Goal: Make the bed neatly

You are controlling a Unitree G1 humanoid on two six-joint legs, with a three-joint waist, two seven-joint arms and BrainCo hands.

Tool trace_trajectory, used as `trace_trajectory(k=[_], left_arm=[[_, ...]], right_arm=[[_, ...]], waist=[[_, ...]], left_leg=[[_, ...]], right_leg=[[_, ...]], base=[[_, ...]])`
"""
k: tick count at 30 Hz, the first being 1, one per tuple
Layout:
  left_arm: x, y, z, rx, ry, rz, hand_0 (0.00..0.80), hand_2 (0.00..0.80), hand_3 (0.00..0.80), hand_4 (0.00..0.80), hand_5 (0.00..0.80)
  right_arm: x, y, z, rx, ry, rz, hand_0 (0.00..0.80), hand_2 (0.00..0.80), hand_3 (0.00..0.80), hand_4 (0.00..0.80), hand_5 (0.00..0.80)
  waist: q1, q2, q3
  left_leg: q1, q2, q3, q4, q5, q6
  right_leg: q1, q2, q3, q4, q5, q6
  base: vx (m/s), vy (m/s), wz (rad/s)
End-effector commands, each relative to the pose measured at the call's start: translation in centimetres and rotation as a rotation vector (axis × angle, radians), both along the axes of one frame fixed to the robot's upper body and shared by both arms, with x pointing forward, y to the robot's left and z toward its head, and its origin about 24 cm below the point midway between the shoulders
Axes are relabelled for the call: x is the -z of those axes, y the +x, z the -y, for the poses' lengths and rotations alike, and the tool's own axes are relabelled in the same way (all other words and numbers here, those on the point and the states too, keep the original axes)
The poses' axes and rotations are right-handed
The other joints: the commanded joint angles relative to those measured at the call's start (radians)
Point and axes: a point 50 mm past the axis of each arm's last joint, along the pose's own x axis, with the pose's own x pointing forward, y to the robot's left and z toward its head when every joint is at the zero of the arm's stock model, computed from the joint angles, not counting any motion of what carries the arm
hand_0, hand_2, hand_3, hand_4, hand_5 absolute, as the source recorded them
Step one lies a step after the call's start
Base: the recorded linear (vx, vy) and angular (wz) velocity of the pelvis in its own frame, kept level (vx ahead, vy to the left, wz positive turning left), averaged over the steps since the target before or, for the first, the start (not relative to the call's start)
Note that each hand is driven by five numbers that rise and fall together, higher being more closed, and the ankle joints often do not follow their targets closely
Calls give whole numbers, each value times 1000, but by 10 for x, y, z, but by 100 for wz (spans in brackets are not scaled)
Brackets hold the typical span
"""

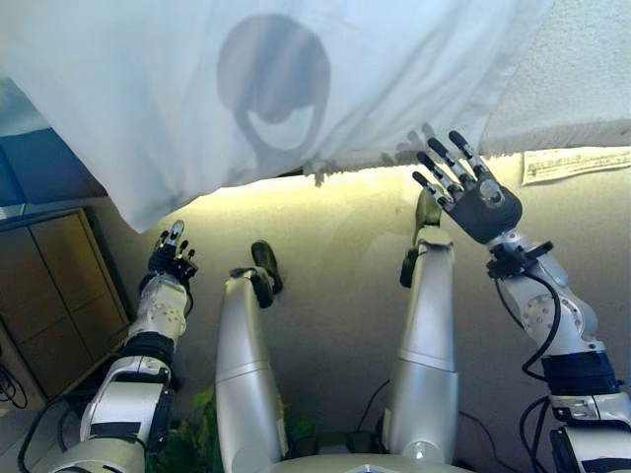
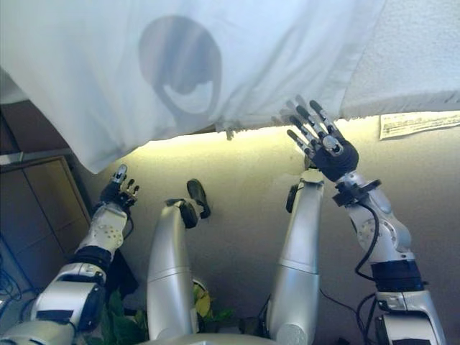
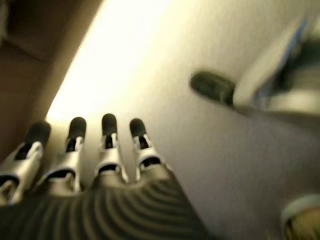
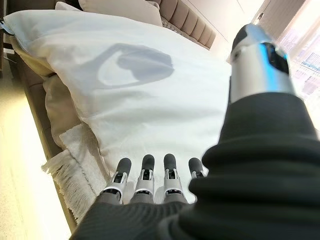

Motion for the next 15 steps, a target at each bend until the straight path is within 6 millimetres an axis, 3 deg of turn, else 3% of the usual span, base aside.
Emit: trace_trajectory(k=[1, 3, 6, 15], left_arm=[[16, -38, -47, -219, 51, -165, 0, 0, 0, 0, 0], [17, -44, -52, -248, 64, -133, 0, 0, 0, 0, 0], [5, -37, -42, -226, 16, 92, 0, 0, 0, 0, 0], [-46, -46, 26, 50, -172, 854, 0, 0, 0, 0, 0]], right_arm=[[-17, -14, 1, -29, 17, 81, 0, 0, 0, 0, 0], [-19, -13, 3, -35, 5, 77, 0, 0, 0, 0, 0], [-21, -14, 6, -24, -8, 71, 0, 0, 0, 0, 0], [-8, -29, 15, 74, 33, 117, 0, 0, 0, 0, 0]], waist=[[-15, 13, -2], [-14, 20, -2], [-4, 36, -2], [57, 96, -2]], left_leg=[[-42, -7, -25, -102, 209, -3], [-9, -10, -22, -124, 213, -7], [39, -17, -16, -159, 219, -10], [83, -44, -22, -210, 191, 6]], right_leg=[[68, -16, -43, 44, -20, -97], [86, -17, -39, 31, -20, -97], [114, -29, -36, 11, -20, -93], [146, -76, -52, -26, -31, -86]], base=[[48, 34, -5], [56, 59, -4], [38, 32, 0], [-33, -68, 15]])
